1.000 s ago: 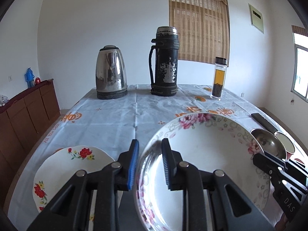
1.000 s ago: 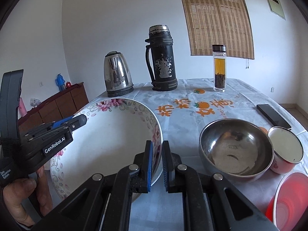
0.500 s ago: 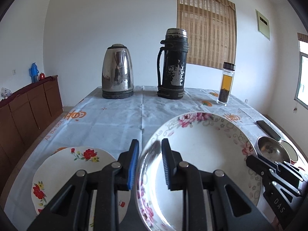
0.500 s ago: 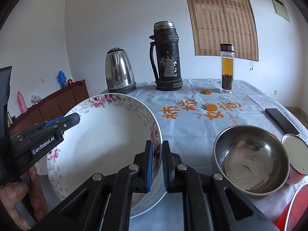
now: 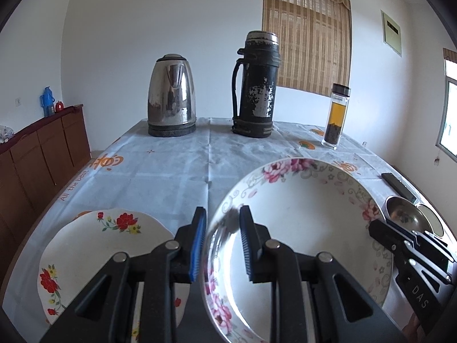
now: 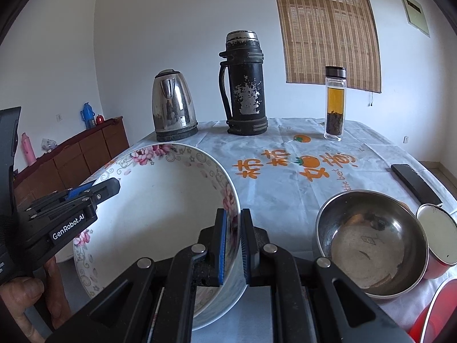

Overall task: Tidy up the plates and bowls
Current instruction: 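Lower the pink-floral plate onto the blue-patterned plate, stacking them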

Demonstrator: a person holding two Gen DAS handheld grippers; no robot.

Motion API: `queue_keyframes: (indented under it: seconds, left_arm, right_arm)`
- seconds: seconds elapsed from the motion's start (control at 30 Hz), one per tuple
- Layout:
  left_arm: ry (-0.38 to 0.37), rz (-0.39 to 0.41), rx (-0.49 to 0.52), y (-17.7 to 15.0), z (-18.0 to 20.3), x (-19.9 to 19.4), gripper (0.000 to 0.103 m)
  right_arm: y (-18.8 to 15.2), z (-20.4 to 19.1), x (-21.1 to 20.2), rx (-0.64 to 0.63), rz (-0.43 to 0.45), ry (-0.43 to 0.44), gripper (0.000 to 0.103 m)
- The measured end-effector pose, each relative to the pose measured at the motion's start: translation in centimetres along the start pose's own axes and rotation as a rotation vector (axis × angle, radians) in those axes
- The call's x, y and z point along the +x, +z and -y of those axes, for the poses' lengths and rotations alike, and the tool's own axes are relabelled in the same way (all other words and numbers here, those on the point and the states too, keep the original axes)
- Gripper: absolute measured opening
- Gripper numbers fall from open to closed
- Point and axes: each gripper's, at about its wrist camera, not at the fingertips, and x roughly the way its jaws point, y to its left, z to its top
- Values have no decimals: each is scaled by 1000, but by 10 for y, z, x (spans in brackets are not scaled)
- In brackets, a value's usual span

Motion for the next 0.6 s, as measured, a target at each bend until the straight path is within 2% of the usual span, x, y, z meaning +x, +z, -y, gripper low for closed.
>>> queue_keyframes:
  seconds: [0.6]
  left_arm:
    - [3, -55, 22, -5, 4, 14, 21]
  right_arm:
    - [1, 6, 11, 25, -49, -14, 10]
